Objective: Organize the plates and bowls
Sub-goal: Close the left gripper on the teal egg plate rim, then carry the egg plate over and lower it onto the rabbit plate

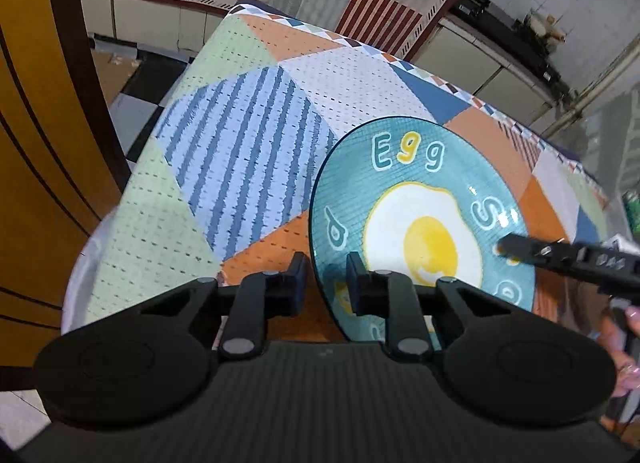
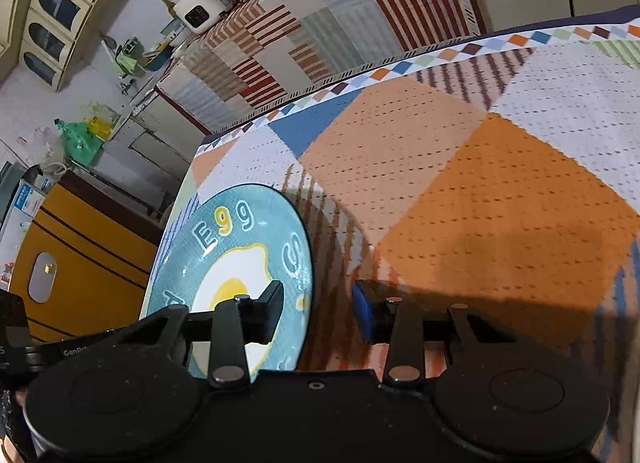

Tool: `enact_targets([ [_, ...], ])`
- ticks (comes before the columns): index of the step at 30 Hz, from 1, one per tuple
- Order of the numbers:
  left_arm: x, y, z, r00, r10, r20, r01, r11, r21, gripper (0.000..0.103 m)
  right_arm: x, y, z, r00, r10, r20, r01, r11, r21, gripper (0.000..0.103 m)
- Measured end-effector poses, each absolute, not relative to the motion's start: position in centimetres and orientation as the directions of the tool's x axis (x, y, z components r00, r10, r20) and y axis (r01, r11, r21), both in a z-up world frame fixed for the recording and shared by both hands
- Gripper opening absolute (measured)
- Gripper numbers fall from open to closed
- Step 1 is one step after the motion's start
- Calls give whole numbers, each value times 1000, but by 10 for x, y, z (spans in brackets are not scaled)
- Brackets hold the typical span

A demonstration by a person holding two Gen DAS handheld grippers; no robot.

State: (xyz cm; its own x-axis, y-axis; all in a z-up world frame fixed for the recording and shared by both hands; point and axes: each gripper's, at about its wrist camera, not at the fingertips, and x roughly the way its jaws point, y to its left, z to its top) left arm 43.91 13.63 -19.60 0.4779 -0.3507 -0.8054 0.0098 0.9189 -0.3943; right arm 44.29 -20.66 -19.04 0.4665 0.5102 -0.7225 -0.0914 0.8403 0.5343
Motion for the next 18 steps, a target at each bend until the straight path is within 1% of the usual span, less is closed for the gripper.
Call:
enact_targets([
  [1,440,135,-197,473,-359,-805,11,916,-402,17,443,-204,-191,464,511,-723,-100,842,531,28],
  [2,439,135,-196,473,-355,-806,5,916,-401,17,444,-200,-193,458,511,-727,-109,844,524,15],
  [3,439,135,-196,473,-355,-806,-3,914,-405,17,444,-197,-196,453,515,-728,-118,844,523,12],
  [7,444,135,-195,458,-349,-818,-44,910,-412,17,443,-199,-199,460,524,-717,-72,827,558,11],
  [10,449,141,-195,435,-359,-826,-89,895,-436,17,446,-193,-195,457,508,-730,-109,846,521,14],
  [12,444,136,-188,446,-323,-835,-57,920,-387,17,447,-185,-190,443,488,-752,-159,868,470,15],
  [13,440,135,-184,451,-313,-835,-37,929,-369,17,447,-184,-187,438,490,-754,-167,868,467,15],
  [16,430,136,-170,464,-325,-824,-8,929,-371,17,439,-179,-175,425,491,-760,-211,871,444,16],
  [18,419,133,-155,491,-321,-810,42,937,-346,17,432,-181,-170,437,500,-748,-222,865,449,17],
])
